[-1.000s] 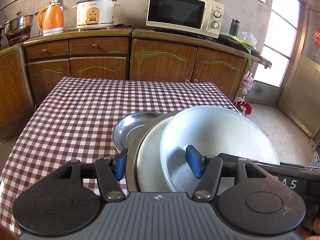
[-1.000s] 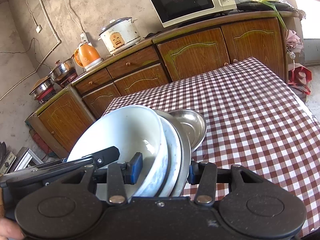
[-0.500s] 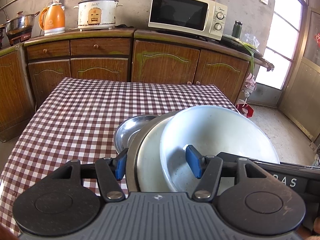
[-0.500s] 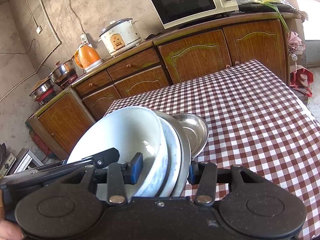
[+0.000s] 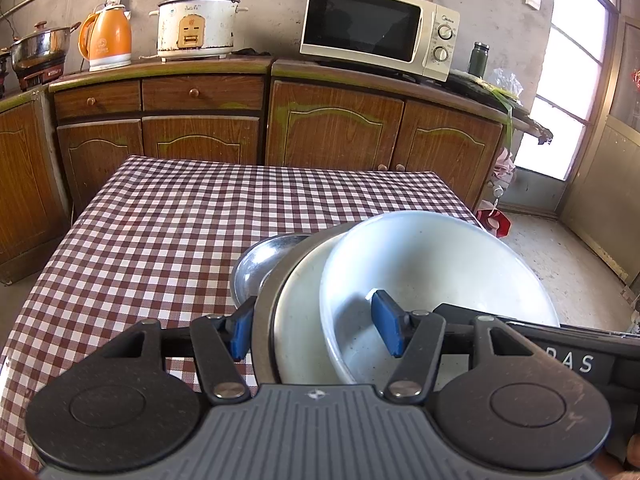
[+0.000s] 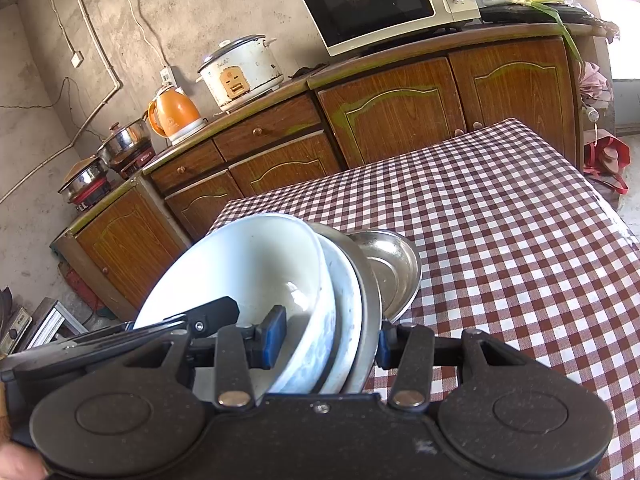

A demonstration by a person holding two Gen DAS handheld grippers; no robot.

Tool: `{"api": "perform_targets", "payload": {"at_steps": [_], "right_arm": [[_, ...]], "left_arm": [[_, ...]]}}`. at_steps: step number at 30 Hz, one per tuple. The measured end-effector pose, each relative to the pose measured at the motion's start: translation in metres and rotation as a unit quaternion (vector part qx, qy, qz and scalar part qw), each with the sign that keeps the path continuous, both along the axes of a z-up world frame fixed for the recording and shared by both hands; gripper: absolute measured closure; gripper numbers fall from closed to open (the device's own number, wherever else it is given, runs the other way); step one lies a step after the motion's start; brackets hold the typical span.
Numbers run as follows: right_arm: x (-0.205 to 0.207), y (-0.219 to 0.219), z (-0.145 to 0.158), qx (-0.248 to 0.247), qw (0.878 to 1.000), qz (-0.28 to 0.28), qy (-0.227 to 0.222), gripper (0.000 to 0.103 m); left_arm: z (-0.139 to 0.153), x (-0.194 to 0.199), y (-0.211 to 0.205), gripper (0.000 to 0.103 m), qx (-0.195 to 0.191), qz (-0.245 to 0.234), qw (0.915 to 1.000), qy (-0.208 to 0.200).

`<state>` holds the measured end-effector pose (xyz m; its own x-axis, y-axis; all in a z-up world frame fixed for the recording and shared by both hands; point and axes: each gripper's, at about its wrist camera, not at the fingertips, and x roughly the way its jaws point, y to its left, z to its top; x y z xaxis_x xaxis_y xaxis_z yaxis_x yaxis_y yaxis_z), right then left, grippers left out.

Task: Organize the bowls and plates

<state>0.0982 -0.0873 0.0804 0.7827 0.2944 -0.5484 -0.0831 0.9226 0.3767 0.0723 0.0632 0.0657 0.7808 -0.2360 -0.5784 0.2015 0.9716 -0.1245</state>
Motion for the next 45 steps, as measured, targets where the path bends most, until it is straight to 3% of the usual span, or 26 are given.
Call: {"api": "perform_targets", "payload": {"at_steps": [45], "right_arm": [[0.023, 0.0, -0.006, 0.004, 1.0, -0.005, 0.005, 0.049]], "left_arm": [[-0.009, 0.028, 0.003, 0.042, 0.003, -0.006, 0.9999, 0.007]]}}
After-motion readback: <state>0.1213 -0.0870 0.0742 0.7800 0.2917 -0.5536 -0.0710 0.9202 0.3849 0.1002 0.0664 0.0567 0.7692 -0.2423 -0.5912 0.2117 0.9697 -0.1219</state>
